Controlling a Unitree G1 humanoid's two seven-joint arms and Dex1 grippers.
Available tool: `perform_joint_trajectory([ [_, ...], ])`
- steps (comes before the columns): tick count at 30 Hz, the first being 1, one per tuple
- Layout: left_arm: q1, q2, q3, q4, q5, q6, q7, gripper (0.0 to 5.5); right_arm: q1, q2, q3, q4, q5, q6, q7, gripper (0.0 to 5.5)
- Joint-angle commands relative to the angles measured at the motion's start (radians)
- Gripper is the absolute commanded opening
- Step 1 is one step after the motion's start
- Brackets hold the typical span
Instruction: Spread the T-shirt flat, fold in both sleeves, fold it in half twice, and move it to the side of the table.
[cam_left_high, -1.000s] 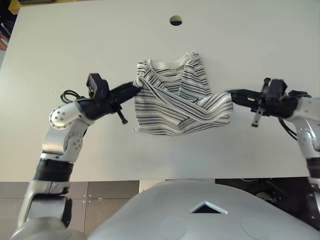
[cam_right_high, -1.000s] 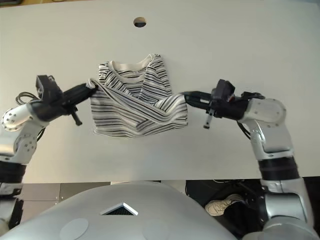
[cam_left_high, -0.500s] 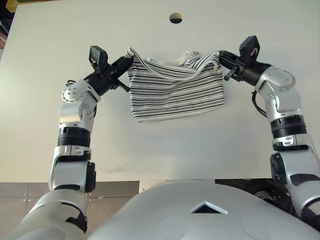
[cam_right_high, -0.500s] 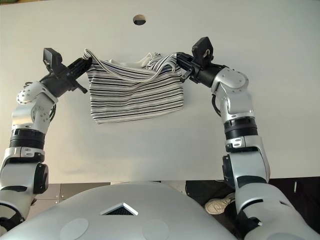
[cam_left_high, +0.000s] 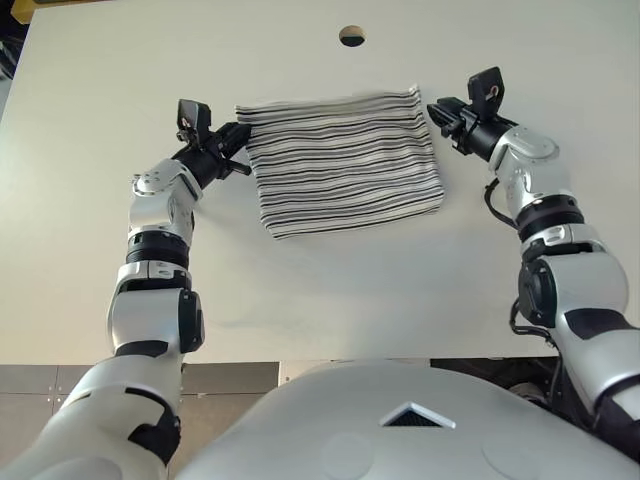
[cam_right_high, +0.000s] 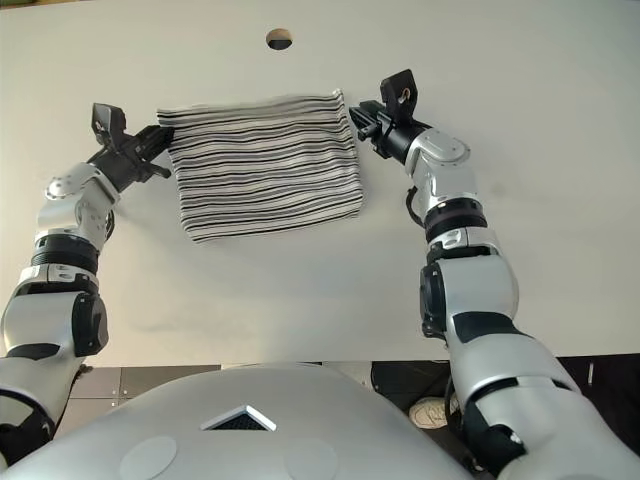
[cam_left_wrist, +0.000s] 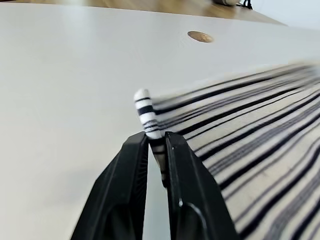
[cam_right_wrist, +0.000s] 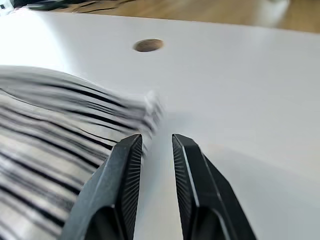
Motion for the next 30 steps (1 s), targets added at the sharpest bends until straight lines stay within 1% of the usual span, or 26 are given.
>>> perform_joint_trajectory([
  [1, -0.09, -0.018, 0.088, 0.072, -0.055, 0.106, 0.012, 0.6, -0.105, 0.033, -0.114, 0.106, 0.056, 0.036, -0.095, 1.1],
  [3, -0.115, -0.015, 0.12, 0.106, -0.063, 0.13, 0.029, 0.6, -0.119, 0.032, -0.139, 0.131, 0.053, 0.026, -0.129, 1.1],
  [6, -0.093, -0.01, 0.12, 0.067, -0.041, 0.066, -0.009, 0.6, -0.091, 0.033, -0.1, 0.096, -0.011, -0.08, -0.083, 1.1],
  [7, -0.048, -0.01, 0.094, -0.013, -0.01, -0.031, -0.035, 0.6, -0.057, 0.029, -0.043, 0.049, -0.068, -0.173, -0.053, 1.1],
  [9, 0.061, -0.005, 0.019, -0.22, 0.076, -0.271, -0.091, 0.6, 0.018, -0.004, 0.107, -0.049, -0.24, -0.378, -0.047, 1.1],
  [11, 0.144, 0.007, -0.046, -0.381, 0.149, -0.455, -0.131, 0.6, 0.067, -0.049, 0.226, -0.12, -0.399, -0.514, -0.091, 1.1],
  [13, 0.229, 0.027, -0.127, -0.524, 0.201, -0.595, -0.201, 0.6, 0.087, -0.094, 0.326, -0.169, -0.56, -0.581, -0.176, 1.1],
  [15, 0.305, 0.055, -0.207, -0.622, 0.218, -0.673, -0.285, 0.6, 0.092, -0.113, 0.384, -0.193, -0.657, -0.603, -0.235, 1.1],
  [17, 0.372, 0.078, -0.286, -0.686, 0.224, -0.685, -0.352, 0.6, 0.092, -0.12, 0.439, -0.196, -0.731, -0.618, -0.269, 1.1],
  [21, 0.456, 0.122, -0.378, -0.8, 0.216, -0.636, -0.426, 0.6, 0.095, -0.136, 0.494, -0.196, -0.789, -0.626, -0.275, 1.1],
  [27, 0.446, 0.155, -0.389, -0.785, 0.347, -0.612, -0.357, 0.6, 0.131, -0.206, 0.564, -0.251, -0.851, -0.627, -0.19, 1.1],
  [29, 0.424, 0.161, -0.385, -0.734, 0.427, -0.613, -0.3, 0.6, 0.153, -0.235, 0.58, -0.284, -0.854, -0.628, -0.147, 1.1],
  [30, 0.401, 0.168, -0.386, -0.687, 0.5, -0.628, -0.246, 0.6, 0.164, -0.245, 0.581, -0.306, -0.84, -0.627, -0.119, 1.1],
])
